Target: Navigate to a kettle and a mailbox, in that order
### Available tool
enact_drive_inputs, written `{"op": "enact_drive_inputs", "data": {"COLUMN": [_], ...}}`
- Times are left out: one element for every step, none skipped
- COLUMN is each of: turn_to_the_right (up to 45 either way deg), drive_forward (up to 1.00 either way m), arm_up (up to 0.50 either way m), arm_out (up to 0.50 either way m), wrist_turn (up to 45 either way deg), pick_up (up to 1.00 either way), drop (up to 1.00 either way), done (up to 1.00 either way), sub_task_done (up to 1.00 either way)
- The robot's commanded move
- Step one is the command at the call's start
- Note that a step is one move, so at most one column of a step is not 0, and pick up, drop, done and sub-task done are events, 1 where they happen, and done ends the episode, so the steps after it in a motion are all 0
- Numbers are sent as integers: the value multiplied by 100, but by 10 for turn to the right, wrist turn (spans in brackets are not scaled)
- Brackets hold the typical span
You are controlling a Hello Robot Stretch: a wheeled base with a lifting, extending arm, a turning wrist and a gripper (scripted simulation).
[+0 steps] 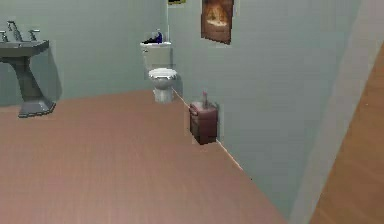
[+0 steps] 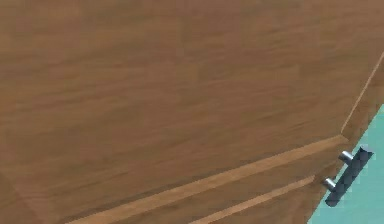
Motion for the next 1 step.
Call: {"op": "enact_drive_inputs", "data": {"turn_to_the_right": [-450], "drive_forward": [0], "arm_up": [0], "arm_out": [0], "wrist_turn": [0], "pick_up": [0], "drop": [0], "done": [0], "sub_task_done": [0]}}
